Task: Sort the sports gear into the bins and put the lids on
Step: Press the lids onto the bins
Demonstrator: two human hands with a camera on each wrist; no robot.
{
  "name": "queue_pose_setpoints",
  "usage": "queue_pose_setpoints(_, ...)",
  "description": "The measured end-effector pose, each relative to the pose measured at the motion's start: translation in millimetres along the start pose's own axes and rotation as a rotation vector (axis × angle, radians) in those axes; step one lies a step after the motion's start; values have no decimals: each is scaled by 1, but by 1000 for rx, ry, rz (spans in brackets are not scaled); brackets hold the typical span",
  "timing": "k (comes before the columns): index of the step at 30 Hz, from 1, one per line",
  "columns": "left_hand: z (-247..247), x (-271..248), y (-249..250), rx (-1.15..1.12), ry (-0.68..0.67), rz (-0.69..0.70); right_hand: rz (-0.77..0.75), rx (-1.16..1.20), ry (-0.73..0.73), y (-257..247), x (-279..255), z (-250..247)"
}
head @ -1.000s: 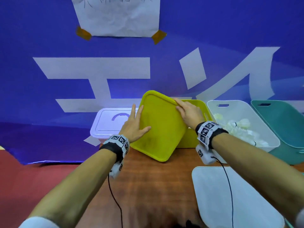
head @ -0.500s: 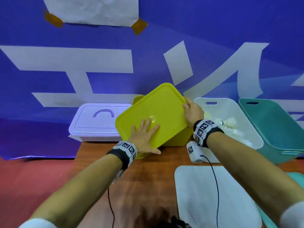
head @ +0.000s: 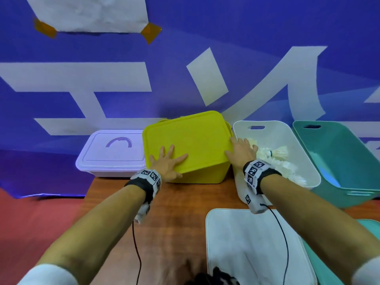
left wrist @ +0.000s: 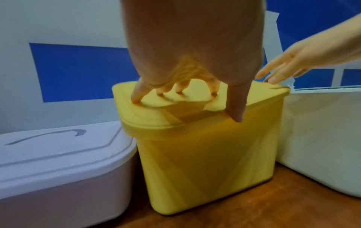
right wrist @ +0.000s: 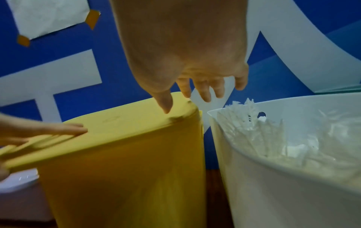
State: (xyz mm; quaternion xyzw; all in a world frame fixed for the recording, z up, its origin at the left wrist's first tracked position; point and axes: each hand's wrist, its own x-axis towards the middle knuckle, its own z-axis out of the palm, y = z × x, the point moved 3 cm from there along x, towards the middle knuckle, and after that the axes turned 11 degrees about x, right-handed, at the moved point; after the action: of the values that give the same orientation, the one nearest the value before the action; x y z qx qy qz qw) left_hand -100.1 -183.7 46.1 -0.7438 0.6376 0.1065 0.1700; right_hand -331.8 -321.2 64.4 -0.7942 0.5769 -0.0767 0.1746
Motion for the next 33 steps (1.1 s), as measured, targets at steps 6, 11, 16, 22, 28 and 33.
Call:
queue_pose_setpoints(6,-16,8,-9,-26,-91,80,-254,-109,-98,-10,-1,12)
queue_pose_setpoints(11,-20,17,-18,57,-70,143,-299,-147,-310,-12,1,22)
queue_pose_setpoints(16,-5,29,-36,91,-9,30,-334,-236,-307,-12,-1,31)
queue_pose_setpoints(22,15,31,-33,33,63,15,-355,-279,-262,-10,-6,34)
queue_pose_setpoints(28,19,31,-28,-3,104,37,-363,-312,-184,0,-12,36)
queue_pose_setpoints(33,20,31,-27,-7,113,52,-390,-280,-127,1,-13,38)
